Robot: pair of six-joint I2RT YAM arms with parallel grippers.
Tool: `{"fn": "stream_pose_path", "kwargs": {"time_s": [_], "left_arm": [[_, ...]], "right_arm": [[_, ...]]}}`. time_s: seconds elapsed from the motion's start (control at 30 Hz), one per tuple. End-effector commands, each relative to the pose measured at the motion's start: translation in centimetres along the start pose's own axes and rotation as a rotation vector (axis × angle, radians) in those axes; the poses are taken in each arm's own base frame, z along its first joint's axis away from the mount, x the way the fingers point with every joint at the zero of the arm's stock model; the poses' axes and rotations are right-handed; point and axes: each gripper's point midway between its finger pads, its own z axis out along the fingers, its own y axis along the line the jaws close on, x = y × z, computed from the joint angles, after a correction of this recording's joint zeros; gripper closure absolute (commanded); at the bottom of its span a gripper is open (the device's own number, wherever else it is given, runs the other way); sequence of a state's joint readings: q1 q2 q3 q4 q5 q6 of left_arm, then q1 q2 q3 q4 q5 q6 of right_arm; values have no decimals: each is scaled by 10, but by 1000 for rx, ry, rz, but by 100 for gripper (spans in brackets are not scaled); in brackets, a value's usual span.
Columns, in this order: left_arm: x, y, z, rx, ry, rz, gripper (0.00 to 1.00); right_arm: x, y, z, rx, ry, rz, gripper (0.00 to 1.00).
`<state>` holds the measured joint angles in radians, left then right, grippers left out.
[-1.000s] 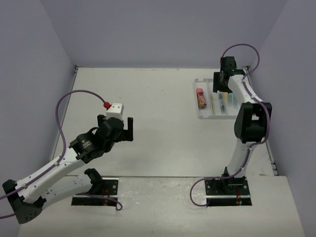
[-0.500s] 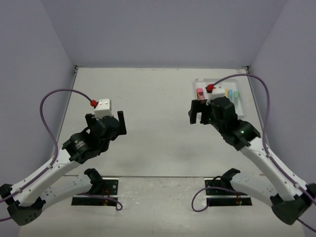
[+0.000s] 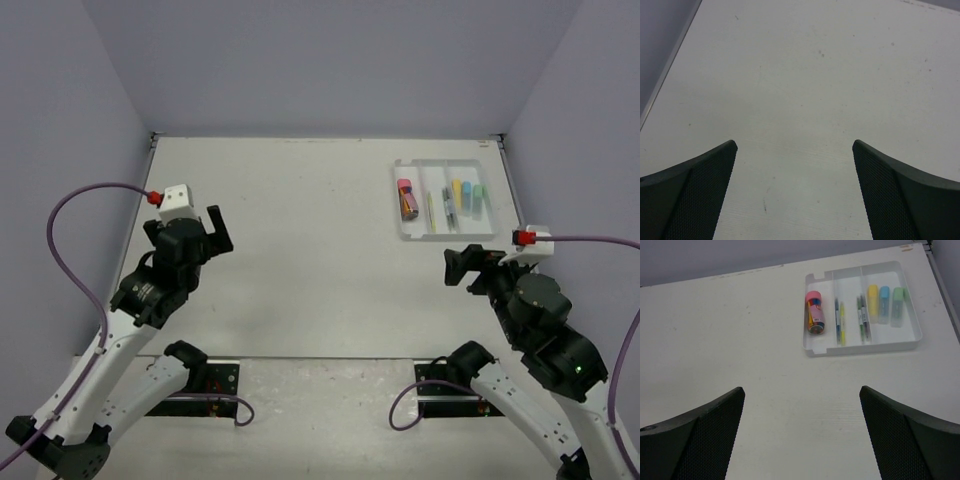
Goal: Sort the stationery into containers
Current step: Reset both arms
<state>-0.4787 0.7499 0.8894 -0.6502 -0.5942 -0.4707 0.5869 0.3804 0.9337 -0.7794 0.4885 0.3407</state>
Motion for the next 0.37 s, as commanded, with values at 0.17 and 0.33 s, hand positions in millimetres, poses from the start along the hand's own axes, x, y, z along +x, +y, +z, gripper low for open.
{"fn": "stream_pose_path", "kwargs": {"time_s": [0.17, 0.33], "left_arm": [[-2, 8, -2, -6, -47, 24, 0], [-3, 9, -4, 3, -65, 27, 0]], "right_arm": [[22, -8, 7, 59, 62, 3, 1], [27, -9, 10, 68, 65, 6, 1]]}}
